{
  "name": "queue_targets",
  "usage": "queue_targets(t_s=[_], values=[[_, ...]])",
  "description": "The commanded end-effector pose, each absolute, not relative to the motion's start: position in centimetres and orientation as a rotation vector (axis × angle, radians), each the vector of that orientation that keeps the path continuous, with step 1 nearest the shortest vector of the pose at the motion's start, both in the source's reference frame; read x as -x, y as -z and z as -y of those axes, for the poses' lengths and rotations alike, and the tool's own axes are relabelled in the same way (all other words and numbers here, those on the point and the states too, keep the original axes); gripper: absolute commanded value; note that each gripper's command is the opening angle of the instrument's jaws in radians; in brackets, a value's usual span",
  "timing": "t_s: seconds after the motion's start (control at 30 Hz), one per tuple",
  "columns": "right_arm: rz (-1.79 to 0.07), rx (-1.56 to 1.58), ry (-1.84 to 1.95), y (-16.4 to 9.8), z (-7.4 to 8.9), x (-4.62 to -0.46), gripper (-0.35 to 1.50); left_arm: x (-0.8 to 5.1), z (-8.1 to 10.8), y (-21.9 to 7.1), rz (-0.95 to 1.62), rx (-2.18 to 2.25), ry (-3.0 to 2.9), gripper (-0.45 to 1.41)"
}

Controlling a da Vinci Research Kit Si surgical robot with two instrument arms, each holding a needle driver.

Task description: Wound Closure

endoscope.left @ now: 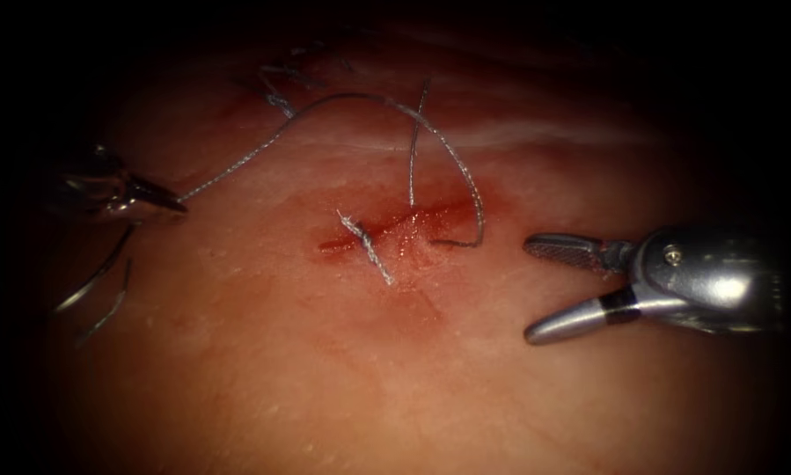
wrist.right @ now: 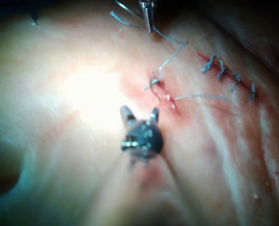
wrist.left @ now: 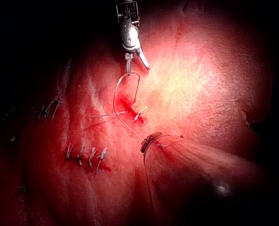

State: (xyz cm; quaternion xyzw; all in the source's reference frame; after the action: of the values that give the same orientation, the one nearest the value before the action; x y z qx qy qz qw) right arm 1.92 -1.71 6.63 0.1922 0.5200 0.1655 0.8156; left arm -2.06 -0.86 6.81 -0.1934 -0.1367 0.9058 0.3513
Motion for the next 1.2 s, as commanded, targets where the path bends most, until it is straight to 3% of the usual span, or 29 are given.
queue_targets(t_s=[0.03,0.07,0.1,0.17,0.2,0.23,0.27,0.5,1.2], values=[[-1.095,-0.368,-0.377,-6.7,1.5,-1.85,0.98,2.11,0.8,-6.8,0.334,0.544,-2.338,-0.45],[-1.096,-0.359,-0.377,-6.7,1.4,-1.82,0.89,2.12,0.8,-6.7,0.319,0.572,-2.335,-0.45],[-1.105,-0.327,-0.383,-6.7,1.3,-1.80,0.59,2.14,0.7,-6.6,0.294,0.608,-2.339,-0.45],[-1.117,-0.325,-0.388,-6.8,1.2,-1.82,0.27,2.17,0.7,-6.6,0.265,0.650,-2.339,-0.45],[-1.125,-0.325,-0.382,-6.8,1.1,-1.86,-0.07,2.18,0.7,-6.5,0.252,0.666,-2.339,-0.45],[-1.130,-0.316,-0.378,-6.8,1.1,-1.90,-0.28,2.20,0.6,-6.5,0.234,0.683,-2.335,-0.45],[-1.157,-0.305,-0.376,-6.9,1.0,-2.00,-0.35,2.23,0.6,-6.5,0.232,0.713,-2.327,-0.45],[-1.242,-0.296,-0.363,-6.9,0.9,-2.58,-0.35,2.58,0.6,-6.6,0.248,0.770,-2.324,-0.45],[-1.335,-0.289,-0.369,-6.6,1.0,-3.09,-0.35,3.14,1.0,-7.4,0.319,0.728,-2.405,-0.45]])
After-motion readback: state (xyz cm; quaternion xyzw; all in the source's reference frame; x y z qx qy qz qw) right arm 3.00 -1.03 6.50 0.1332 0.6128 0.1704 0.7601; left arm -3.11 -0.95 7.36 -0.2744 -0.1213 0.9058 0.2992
